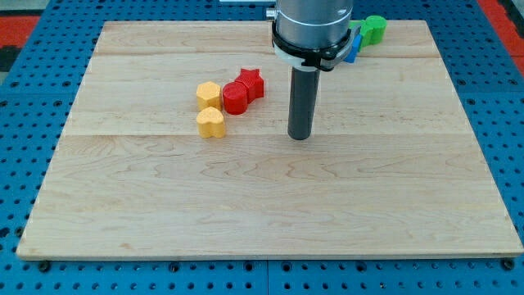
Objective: Push the red star to the right of blue cube
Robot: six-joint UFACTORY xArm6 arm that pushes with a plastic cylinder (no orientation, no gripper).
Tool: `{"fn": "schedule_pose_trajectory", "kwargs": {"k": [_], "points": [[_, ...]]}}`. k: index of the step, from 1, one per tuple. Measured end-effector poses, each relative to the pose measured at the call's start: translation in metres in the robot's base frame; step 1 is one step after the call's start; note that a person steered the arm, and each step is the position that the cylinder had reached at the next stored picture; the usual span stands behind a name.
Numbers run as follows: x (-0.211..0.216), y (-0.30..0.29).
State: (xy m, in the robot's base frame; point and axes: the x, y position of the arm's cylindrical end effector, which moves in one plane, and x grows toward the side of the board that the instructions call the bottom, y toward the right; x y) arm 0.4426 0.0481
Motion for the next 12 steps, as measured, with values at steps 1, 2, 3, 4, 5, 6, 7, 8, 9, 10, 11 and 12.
{"fn": "schedule_pose_trajectory", "kwargs": {"k": [1, 2, 3, 4, 5, 6, 7, 8, 9, 10, 11, 12], "points": [[-0.002, 0.000], [-0.002, -0.002], [-0.012, -0.045], [-0.029, -0.098], [0.006, -0.093], [0.021, -0.107], [-0.017, -0.159], [-0.063, -0.160], [-0.074, -0.134], [-0.073, -0.049], [-0.065, -0.070], [-0.131, -0.033]]}}
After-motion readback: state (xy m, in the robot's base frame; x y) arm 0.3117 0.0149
